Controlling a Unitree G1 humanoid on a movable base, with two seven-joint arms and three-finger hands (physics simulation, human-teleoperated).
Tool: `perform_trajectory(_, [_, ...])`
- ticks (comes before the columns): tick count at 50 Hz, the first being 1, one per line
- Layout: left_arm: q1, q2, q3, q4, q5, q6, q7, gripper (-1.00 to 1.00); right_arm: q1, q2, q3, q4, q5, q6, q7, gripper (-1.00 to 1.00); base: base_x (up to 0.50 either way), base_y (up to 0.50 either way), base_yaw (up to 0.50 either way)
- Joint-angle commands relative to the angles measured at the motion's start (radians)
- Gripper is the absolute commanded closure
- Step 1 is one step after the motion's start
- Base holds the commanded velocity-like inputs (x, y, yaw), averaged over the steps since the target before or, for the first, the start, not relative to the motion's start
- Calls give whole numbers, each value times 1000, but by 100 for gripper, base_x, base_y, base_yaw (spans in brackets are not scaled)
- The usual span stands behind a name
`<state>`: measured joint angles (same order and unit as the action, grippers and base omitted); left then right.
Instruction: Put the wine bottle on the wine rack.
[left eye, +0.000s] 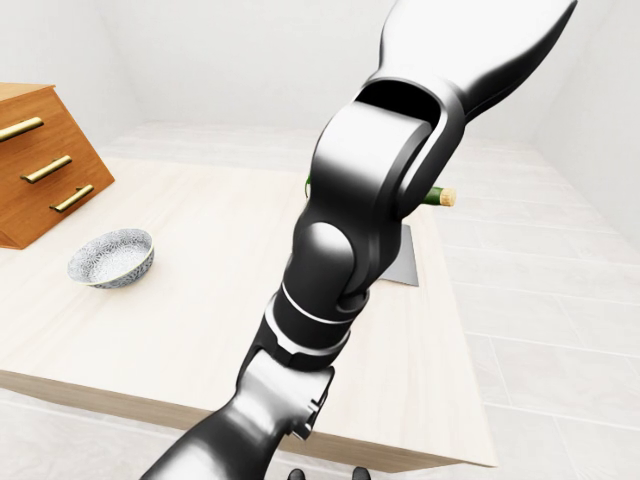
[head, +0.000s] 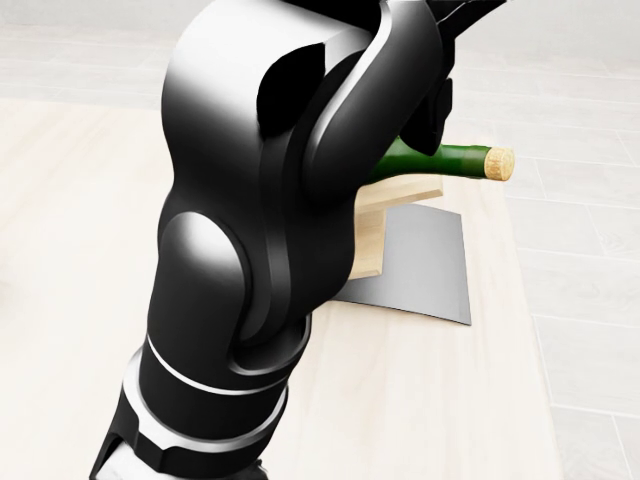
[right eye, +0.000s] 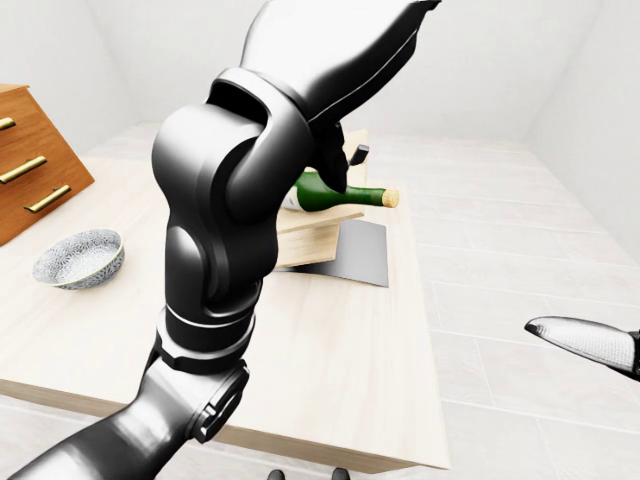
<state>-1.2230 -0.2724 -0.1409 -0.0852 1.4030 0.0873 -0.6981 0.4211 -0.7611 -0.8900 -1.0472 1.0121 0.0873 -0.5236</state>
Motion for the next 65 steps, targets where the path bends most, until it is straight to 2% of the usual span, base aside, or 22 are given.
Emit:
perform_trajectory(1, [-3, 9, 2, -62, 33, 0, 0, -100, 18, 1, 15, 0, -15, 0, 0, -100, 0, 0, 0])
perform_trajectory(15, [-39, 31, 36, -97, 15, 0, 0, -100, 57, -6, 45, 0, -40, 0, 0, -100, 0, 0, 0])
perform_trajectory(22, [-28, 38, 38, -148, 11, 0, 0, -100, 100, -58, 62, 0, -52, 0, 0, -100, 0, 0, 0])
perform_trajectory(31, [-31, 71, 57, -207, -18, 0, 0, -100, 179, -132, 15, 0, -8, 0, 0, -100, 0, 0, 0])
perform_trajectory(35, [-21, 84, 47, -240, -7, 0, 0, -100, 185, -154, 10, 0, 2, -19, 0, -100, 0, 0, 0])
perform_trajectory(42, [-7, 95, 41, -272, 6, 0, 0, -100, 201, -172, -14, 0, 24, -38, 0, -100, 0, 0, 0])
perform_trajectory(52, [3, 114, 53, -311, 16, 0, 0, -100, 212, -179, -48, 0, 48, -45, 0, -100, 0, 0, 0])
perform_trajectory(57, [20, 121, 57, -352, 27, 0, 0, -100, 235, -174, -46, 0, 39, -74, 0, -100, 0, 0, 0])
perform_trajectory(61, [32, 121, 55, -376, 31, 0, 0, -100, 273, -171, -19, 0, 5, -126, 0, -100, 0, 0, 0])
perform_trajectory(63, [38, 119, 61, -385, 25, 0, 0, -100, 299, -172, 8, 0, -27, -166, 0, -100, 0, 0, 0])
perform_trajectory(65, [42, 121, 60, -393, 24, 0, 0, -100, 329, -177, 47, 0, -70, -175, 0, -100, 0, 0, 0])
